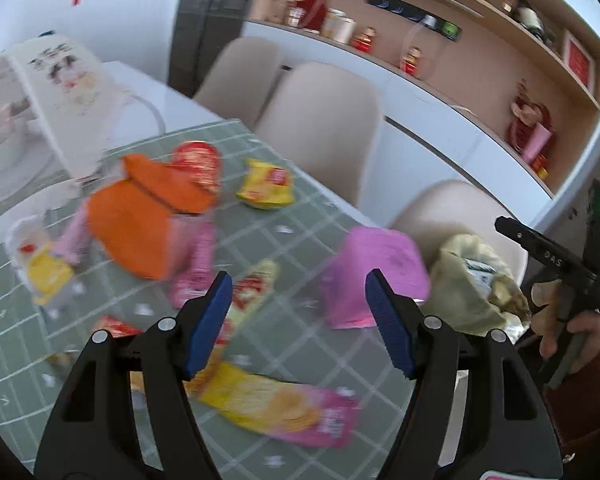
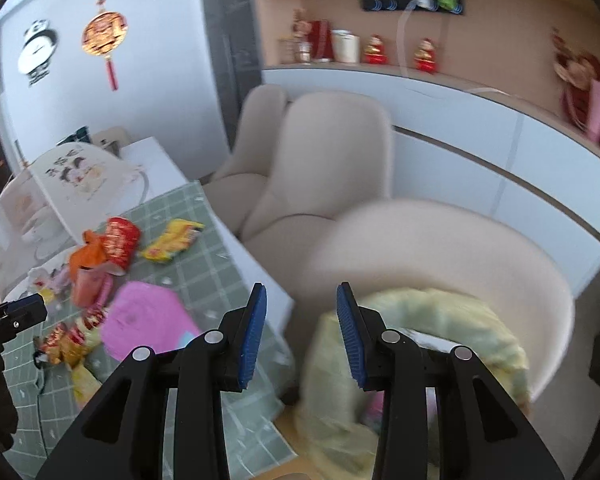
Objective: Collect trash
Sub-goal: 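Open the right gripper over the bin to drop the Kleenex pack, then grasp the yellow Nabati wafer wrapper with the left gripper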
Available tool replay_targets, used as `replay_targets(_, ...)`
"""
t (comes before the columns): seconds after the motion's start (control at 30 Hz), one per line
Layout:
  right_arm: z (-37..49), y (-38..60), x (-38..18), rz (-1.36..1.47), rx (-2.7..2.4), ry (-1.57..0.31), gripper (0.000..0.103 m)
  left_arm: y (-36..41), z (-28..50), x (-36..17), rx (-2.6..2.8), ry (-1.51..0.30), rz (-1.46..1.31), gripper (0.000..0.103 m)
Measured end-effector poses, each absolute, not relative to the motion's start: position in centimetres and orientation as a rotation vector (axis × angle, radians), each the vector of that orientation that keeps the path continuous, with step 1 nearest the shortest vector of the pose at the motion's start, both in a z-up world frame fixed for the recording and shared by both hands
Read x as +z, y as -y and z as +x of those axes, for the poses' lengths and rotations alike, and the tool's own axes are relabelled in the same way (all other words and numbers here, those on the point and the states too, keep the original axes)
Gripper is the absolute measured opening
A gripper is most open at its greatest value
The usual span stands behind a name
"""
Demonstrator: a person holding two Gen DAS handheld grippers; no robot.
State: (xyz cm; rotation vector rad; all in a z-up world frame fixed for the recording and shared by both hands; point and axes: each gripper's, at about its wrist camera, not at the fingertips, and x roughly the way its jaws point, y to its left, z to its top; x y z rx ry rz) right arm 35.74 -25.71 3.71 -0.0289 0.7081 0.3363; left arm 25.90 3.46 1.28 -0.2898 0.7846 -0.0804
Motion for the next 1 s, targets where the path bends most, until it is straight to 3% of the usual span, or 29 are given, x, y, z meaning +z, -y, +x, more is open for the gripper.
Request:
replay_targets(0.33, 38.3, 22.9, 3.1, -0.014, 0.386, -0.708, 0.035, -5.3, 34.9, 0.3, -0.162, -0.801, -0.354, 0.065)
replay_targets(0.77, 42.4, 25.7, -1.0, 0.032, 0.345, -0.770, 0.035, -0.8, 50.1, -7.5, -0.043, -1.008, -0.033, 0.064)
replay_targets(0.87, 42.8, 25.5, -1.9, 0.026, 0.357, -0.796, 0.035, -0.4, 50.8, -8.5, -0.032, -1.047, 0.013, 0.043)
replay_targets(0.93, 42.9, 25.3, -2.1, 0.023, 0.361, -0.799, 0.035, -0.3, 50.7, -8.7, -0.044, -1.060, 0.035, 0.040)
replay_targets(1.0, 42.9, 25.1, -1.9, 0.031, 0.362, -0.796, 0.035, -0.2, 50.5, -8.6, -0.061, -1.065, 0.055, 0.015)
